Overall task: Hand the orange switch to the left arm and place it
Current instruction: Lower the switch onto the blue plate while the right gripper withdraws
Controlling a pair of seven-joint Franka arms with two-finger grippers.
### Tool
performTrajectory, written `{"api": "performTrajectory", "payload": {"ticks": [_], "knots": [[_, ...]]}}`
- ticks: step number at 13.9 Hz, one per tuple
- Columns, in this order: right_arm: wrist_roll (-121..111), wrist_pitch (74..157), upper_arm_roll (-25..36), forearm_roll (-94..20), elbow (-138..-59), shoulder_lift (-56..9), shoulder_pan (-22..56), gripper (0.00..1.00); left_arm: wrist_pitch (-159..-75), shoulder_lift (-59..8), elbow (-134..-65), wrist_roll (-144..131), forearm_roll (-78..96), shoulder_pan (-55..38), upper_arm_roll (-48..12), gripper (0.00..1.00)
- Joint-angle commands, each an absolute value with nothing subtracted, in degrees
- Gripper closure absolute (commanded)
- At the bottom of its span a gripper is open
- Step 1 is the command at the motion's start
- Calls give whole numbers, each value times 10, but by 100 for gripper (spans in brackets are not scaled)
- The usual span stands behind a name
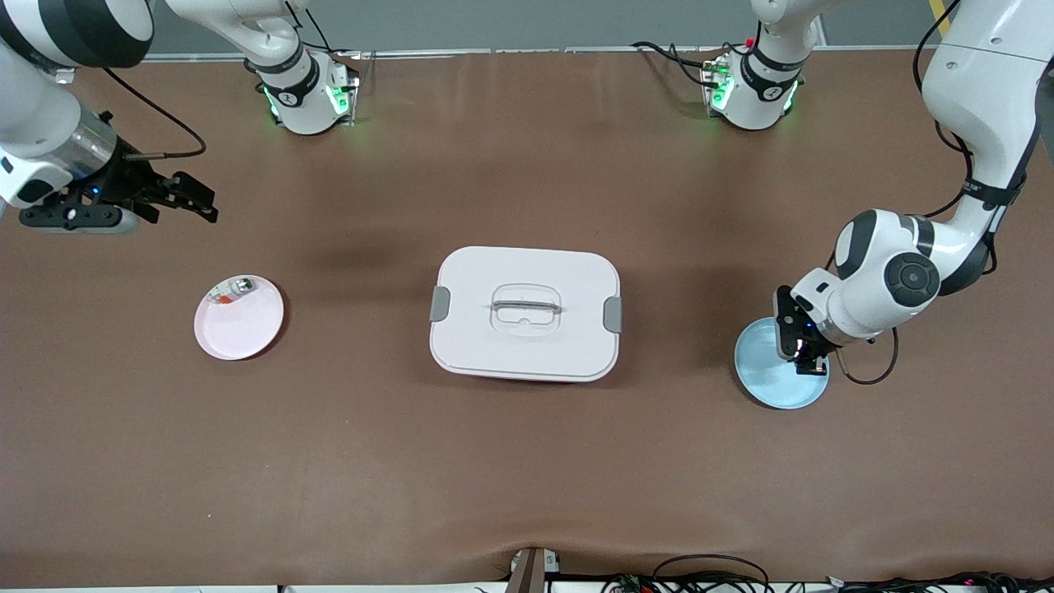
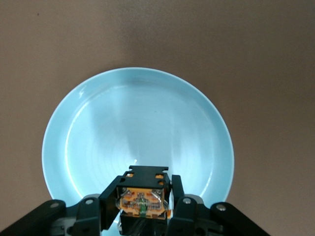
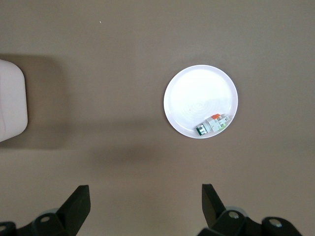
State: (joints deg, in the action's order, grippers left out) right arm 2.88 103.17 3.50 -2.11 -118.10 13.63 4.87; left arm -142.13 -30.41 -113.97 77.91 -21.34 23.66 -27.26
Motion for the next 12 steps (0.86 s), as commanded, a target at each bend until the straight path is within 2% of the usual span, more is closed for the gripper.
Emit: {"api": "performTrajectory", "payload": {"ticks": [1, 7, 9, 12], "knots": [[23, 1002, 28, -11, -1153, 142, 34, 0, -1451, -316, -1143, 779, -231, 243, -277, 100], [27, 934, 27, -11, -1042, 109, 19, 0, -1469, -335, -1141, 777, -257, 242, -277, 100], [26, 886, 27, -9, -979, 74, 17, 0, -1476, -340, -1141, 777, -257, 242, -276, 99], [29, 814, 27, -10, -876, -7, 12, 0, -1478, -344, -1139, 774, -265, 241, -276, 93]]}}
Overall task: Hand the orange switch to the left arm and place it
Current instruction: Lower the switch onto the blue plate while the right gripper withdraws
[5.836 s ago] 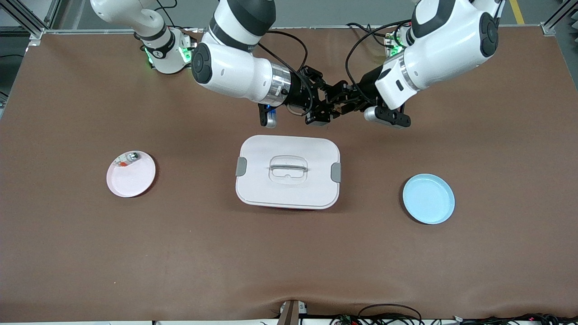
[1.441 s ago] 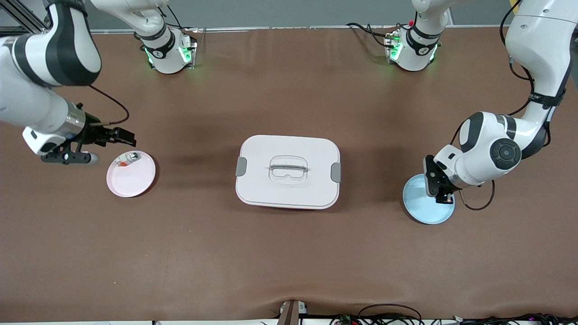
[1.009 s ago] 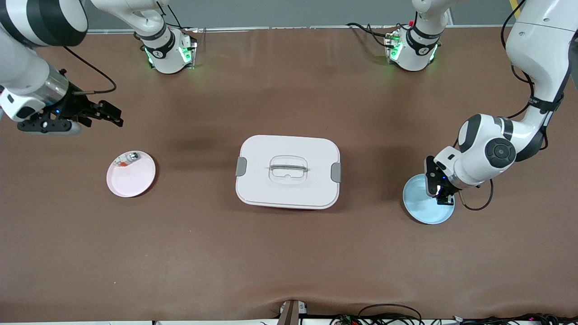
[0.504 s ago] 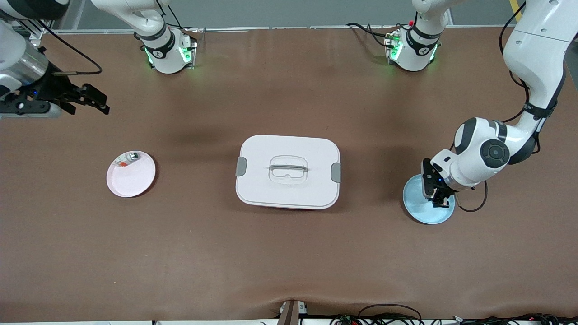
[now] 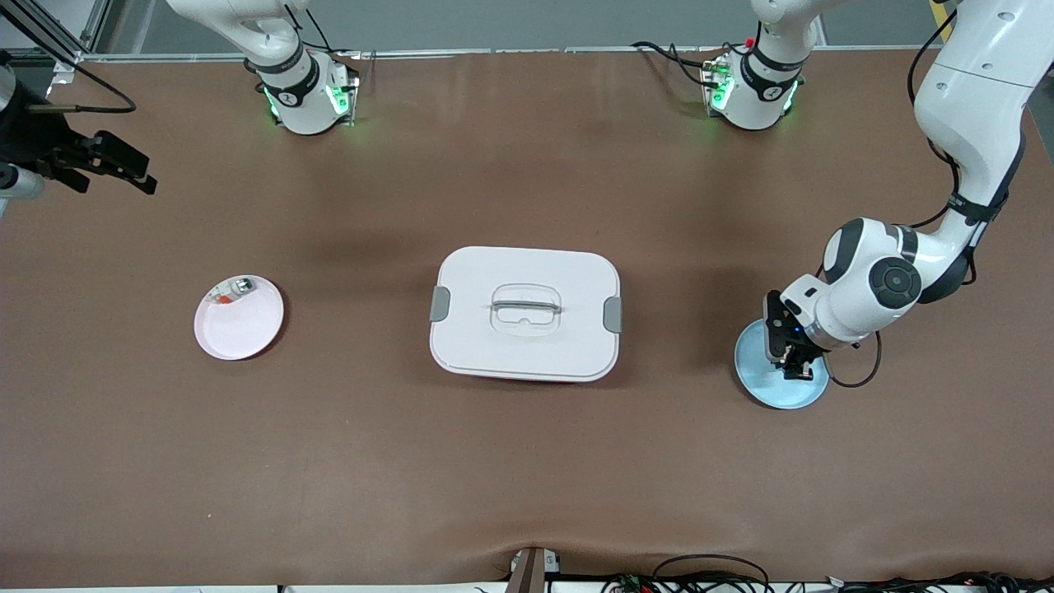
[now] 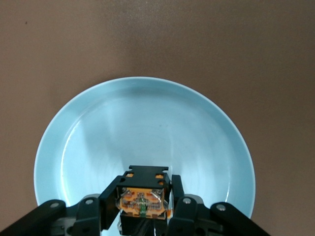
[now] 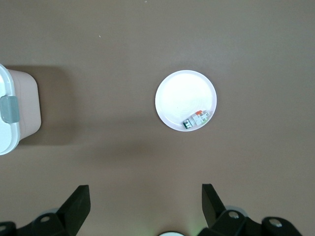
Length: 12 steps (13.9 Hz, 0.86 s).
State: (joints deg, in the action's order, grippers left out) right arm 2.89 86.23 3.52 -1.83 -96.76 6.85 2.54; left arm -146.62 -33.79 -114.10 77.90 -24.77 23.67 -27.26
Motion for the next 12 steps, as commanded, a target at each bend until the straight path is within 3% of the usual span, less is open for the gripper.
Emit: {"api": "performTrajectory", "payload": {"ticks": [1, 5, 10, 11, 12], "knots": [[29, 799, 27, -10, -855, -23, 12, 0, -1478, -345, -1139, 774, -265, 241, -277, 93], [31, 796, 28, -17, -839, -35, 6, 0, -1491, -352, -1139, 774, -265, 242, -277, 89], [32, 822, 27, -18, -845, -31, -7, 0, -1492, -352, -1139, 773, -265, 243, -276, 77], [32, 827, 27, -18, -852, -30, -7, 0, -1492, -352, -1138, 773, -265, 243, -276, 53], [32, 845, 27, -18, -872, -24, -6, 0, -1492, -352, -1138, 773, -265, 244, -277, 1]]}}
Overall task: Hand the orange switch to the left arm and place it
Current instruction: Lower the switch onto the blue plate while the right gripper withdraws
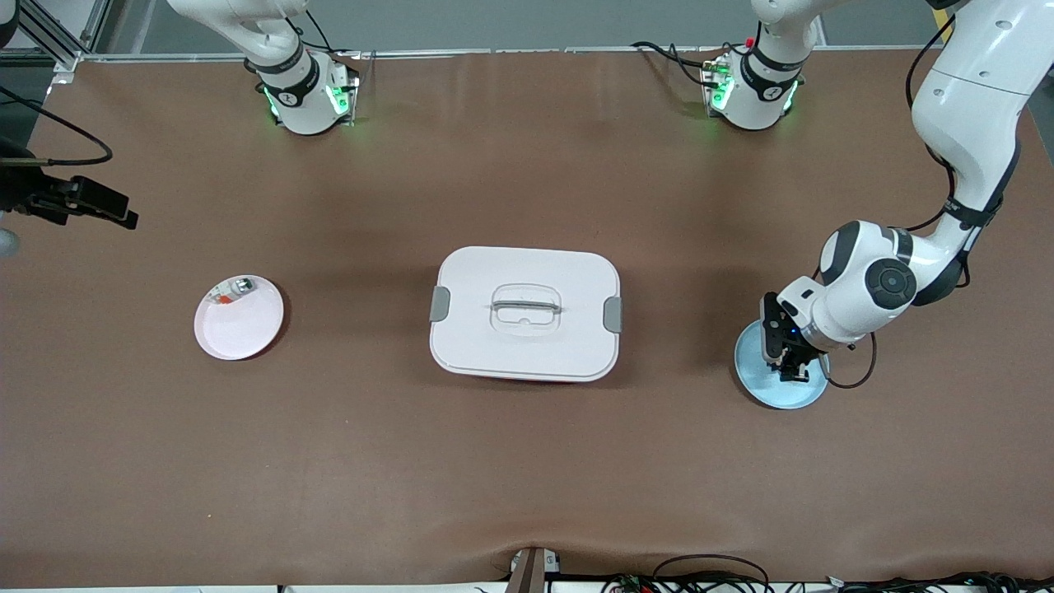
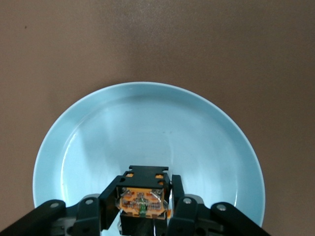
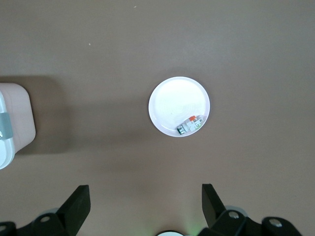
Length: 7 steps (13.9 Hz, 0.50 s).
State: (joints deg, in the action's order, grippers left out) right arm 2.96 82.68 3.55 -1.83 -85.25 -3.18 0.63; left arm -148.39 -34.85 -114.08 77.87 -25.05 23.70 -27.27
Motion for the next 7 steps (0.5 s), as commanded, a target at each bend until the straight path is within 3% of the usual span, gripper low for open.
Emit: {"api": "performTrajectory", "payload": {"ticks": [1, 7], "knots": [[32, 869, 26, -18, -901, -8, -5, 0, -1492, -352, -1138, 772, -265, 245, -277, 0], [31, 958, 22, -18, -1019, 73, -3, 0, -1481, -322, -1140, 701, -260, 257, -282, 0]]}}
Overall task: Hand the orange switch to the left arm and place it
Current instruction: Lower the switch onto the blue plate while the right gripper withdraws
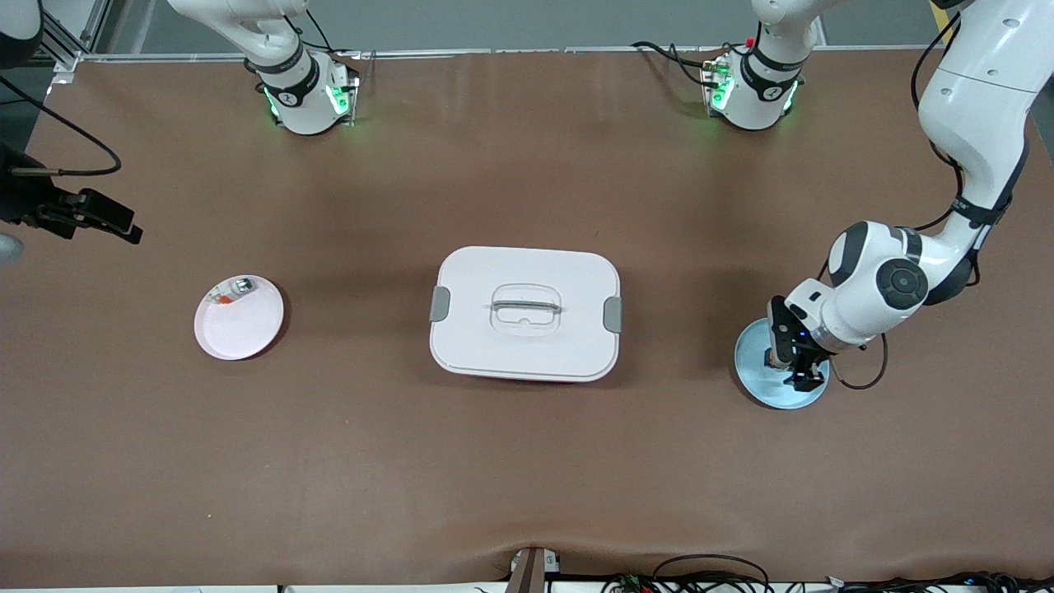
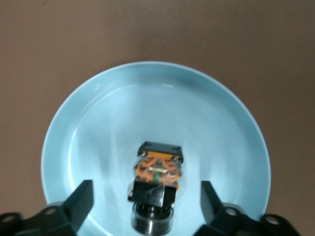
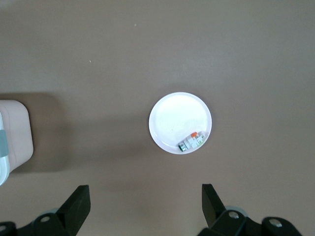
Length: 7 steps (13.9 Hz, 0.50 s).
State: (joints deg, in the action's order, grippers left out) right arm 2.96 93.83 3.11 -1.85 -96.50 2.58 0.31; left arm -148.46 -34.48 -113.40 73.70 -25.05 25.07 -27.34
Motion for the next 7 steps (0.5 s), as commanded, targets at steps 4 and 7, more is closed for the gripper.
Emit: {"api": "performTrajectory", "payload": {"ticks": [4, 7], "knots": [[31, 942, 21, -6, -989, 69, 10, 0, -1448, -287, -1136, 614, -233, 258, -288, 0], [30, 940, 22, -6, -981, 67, 9, 0, -1396, -241, -1135, 522, -212, 258, -315, 0]]}}
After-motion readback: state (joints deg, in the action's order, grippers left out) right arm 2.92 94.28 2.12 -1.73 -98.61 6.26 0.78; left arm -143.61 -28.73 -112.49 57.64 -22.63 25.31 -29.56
